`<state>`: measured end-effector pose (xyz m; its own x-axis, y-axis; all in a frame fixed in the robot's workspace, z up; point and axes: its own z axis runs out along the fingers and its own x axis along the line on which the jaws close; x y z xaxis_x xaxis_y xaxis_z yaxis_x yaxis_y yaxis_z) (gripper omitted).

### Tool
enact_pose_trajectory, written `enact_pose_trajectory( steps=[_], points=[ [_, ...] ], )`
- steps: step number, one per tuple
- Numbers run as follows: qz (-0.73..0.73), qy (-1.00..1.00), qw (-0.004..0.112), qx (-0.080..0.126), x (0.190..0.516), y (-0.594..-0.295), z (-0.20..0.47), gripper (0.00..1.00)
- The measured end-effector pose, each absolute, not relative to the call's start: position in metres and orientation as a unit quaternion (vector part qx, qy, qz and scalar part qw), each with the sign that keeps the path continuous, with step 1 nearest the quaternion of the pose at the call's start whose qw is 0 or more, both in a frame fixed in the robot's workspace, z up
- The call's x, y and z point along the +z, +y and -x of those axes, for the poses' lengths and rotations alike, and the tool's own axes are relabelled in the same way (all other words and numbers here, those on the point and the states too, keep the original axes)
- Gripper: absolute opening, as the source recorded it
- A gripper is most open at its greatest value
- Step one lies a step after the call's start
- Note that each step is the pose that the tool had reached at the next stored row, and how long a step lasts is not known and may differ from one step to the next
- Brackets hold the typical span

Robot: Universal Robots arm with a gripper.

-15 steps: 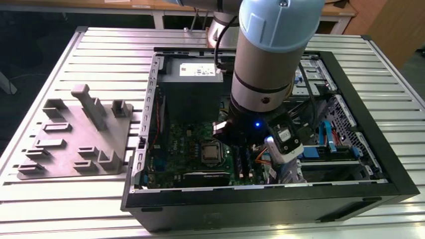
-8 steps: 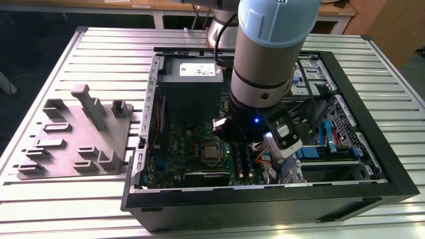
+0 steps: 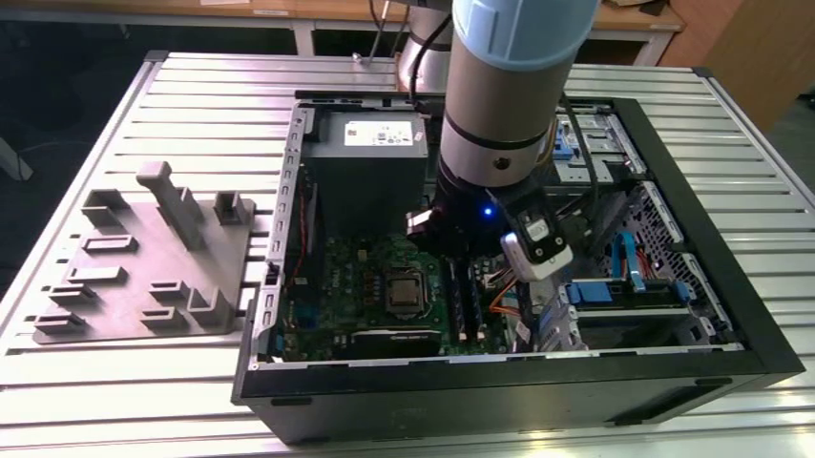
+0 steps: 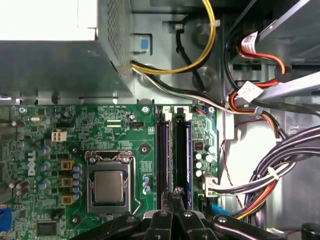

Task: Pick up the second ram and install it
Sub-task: 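Press down the second ram until it locks into place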

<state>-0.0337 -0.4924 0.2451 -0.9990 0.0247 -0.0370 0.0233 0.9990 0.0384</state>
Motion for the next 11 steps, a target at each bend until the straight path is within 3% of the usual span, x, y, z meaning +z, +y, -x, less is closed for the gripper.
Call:
enact_pose_trajectory(
  steps=[11],
  points=[
    [-0.012, 1.000, 0.019, 0.019, 0.2523, -0.4923, 0.0337, 0.10]
  ],
)
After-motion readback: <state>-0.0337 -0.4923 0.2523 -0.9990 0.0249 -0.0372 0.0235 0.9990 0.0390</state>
